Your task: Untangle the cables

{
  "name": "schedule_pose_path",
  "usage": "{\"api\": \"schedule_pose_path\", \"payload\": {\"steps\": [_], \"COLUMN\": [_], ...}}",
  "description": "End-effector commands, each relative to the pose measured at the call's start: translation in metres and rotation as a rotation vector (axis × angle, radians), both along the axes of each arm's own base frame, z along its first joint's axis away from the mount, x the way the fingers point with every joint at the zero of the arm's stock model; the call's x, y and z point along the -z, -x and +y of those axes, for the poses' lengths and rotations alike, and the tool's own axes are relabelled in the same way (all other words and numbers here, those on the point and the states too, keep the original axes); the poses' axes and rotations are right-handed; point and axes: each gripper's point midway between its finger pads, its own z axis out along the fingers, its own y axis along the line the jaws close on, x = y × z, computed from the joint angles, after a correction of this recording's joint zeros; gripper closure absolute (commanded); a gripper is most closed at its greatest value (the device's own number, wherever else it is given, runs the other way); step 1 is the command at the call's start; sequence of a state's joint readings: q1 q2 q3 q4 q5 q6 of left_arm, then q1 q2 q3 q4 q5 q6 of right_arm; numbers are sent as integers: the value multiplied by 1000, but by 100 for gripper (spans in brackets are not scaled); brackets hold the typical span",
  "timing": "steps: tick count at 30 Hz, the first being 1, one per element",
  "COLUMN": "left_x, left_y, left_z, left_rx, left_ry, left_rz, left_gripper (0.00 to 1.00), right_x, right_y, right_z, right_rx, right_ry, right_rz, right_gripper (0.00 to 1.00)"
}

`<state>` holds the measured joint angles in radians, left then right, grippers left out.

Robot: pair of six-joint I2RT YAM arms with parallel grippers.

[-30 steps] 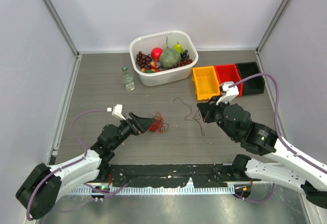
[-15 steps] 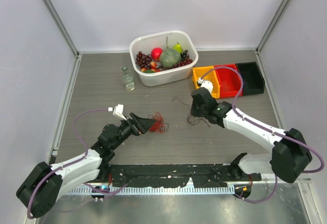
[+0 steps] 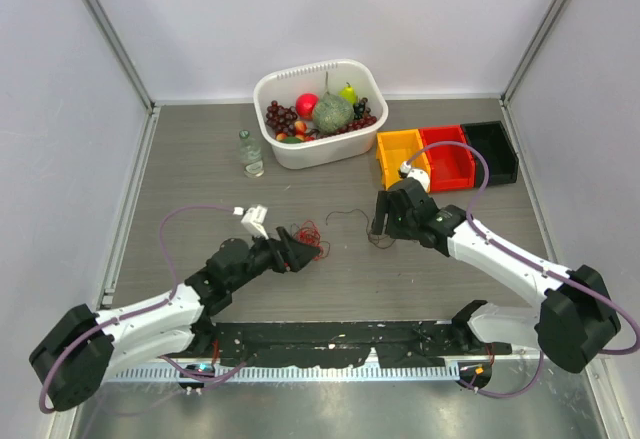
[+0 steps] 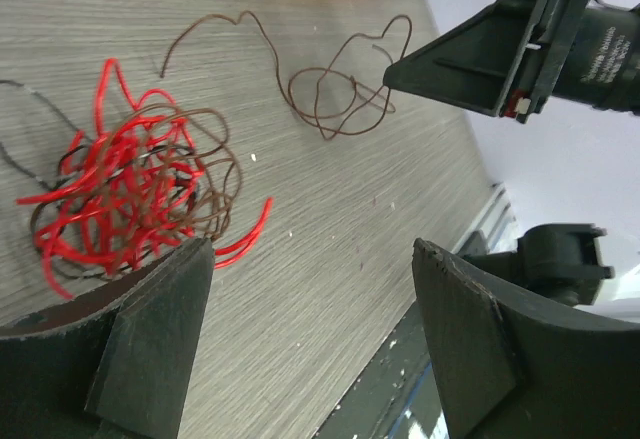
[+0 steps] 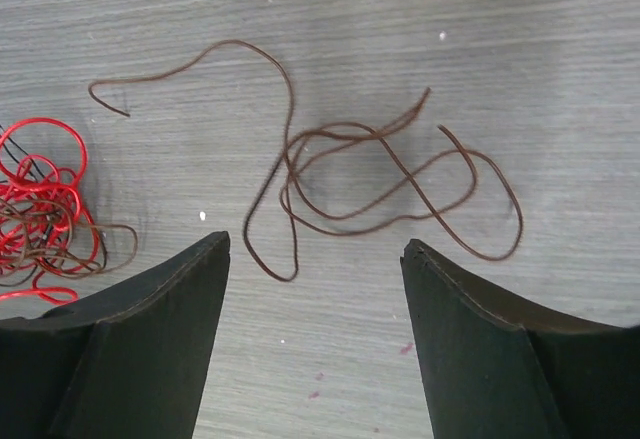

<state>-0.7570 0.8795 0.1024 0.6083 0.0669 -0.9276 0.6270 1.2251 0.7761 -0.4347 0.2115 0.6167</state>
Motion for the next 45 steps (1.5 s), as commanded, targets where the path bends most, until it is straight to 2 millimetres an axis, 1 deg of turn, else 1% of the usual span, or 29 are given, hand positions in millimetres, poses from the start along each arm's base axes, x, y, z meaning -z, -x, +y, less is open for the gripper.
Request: {"api": "schedule_pose_path", "payload": {"steps": [1, 2, 4, 6, 7, 8, 9, 11, 12, 15, 17, 20, 21, 22, 23, 24, 25, 27, 30, 32, 34, 35, 37, 38, 39, 41, 42, 43, 45], "left_x": [-27, -32, -34, -33, -31, -27, -22, -15, -5, 17, 30, 40, 43, 43, 45, 45, 44, 39, 25, 19, 15, 19, 32, 41, 47, 50, 53, 59, 65], "left_y": [-14, -18, -28, -43, -51, -58, -63, -77, -83, -98, -107, -117, -119, -121, -123, -125, -127, -123, -122, -123, -132, -137, -143, -144, -139, -131, -125, -124, -111], "left_z": [-20, -26, -37, -48, -56, -64, -70, -85, -88, -98, -98, -94, -95, -96, -96, -97, -96, -99, -97, -92, -86, -84, -87, -91, -98, -110, -117, -120, -132], "left_rx": [-3, 1, 5, 0, 3, 11, 19, 25, 22, 26, 20, -3, -3, -2, -4, -13, -22, 12, 8, -3, -29, -26, 35, 64, 118, 179, 212, 224, 294], "left_ry": [-235, -266, -304, -348, -378, -413, -446, -496, -528, -617, -677, -726, -722, -715, -719, -713, -710, -698, -651, -656, -670, -667, -608, -580, -548, -493, -455, -431, -360], "left_rz": [-109, -128, -149, -156, -151, -135, -115, -90, -70, -36, -22, -31, -27, -36, -49, -61, -68, -77, -134, -157, -154, -127, -44, 4, 29, 45, 63, 80, 111], "left_gripper": [16, 15, 16, 15, 15, 16, 16, 14, 13, 10, 10, 10, 10, 11, 11, 12, 12, 14, 13, 11, 7, 5, 5, 8, 10, 17, 21, 26, 42], "right_x": [-4, -7, -11, -14, -13, -18, -18, -21, -24, -29, -29, -22, -20, -20, -16, -16, -12, -8, 0, 6, 9, 8, 9, 8, 8, 8, 8, 9, 11], "right_y": [11, 9, 6, 2, 0, -1, -3, -4, -5, -6, -9, -13, -16, -15, -16, -18, -19, -20, -17, -15, -13, -13, -13, -14, -13, -16, -16, -17, -17], "right_z": [-20, -25, -33, -41, -43, -43, -45, -49, -49, -46, -49, -56, -56, -48, -49, -48, -47, -45, -37, -37, -37, -36, -33, -33, -31, -29, -28, -26, -22], "right_rx": [87, 111, 140, 184, 200, 203, 213, 210, 202, 153, 132, 149, 146, 110, 103, 91, 86, 74, 38, 36, 37, 33, 26, 27, 24, 27, 27, 30, 35], "right_ry": [-5, -12, -25, -61, -108, -142, -186, -220, -232, -245, -227, -209, -216, -246, -237, -233, -227, -236, -261, -259, -265, -270, -282, -290, -295, -309, -316, -329, -356], "right_rz": [9, -6, -22, -47, -46, -65, -70, -90, -100, -125, -139, -143, -141, -134, -124, -132, -123, -118, -97, -83, -82, -86, -89, -93, -89, -90, -88, -83, -71], "right_gripper": [22, 21, 19, 17, 16, 16, 16, 16, 16, 16, 17, 17, 17, 18, 18, 19, 19, 20, 21, 22, 22, 21, 22, 22, 22, 23, 23, 24, 26]}}
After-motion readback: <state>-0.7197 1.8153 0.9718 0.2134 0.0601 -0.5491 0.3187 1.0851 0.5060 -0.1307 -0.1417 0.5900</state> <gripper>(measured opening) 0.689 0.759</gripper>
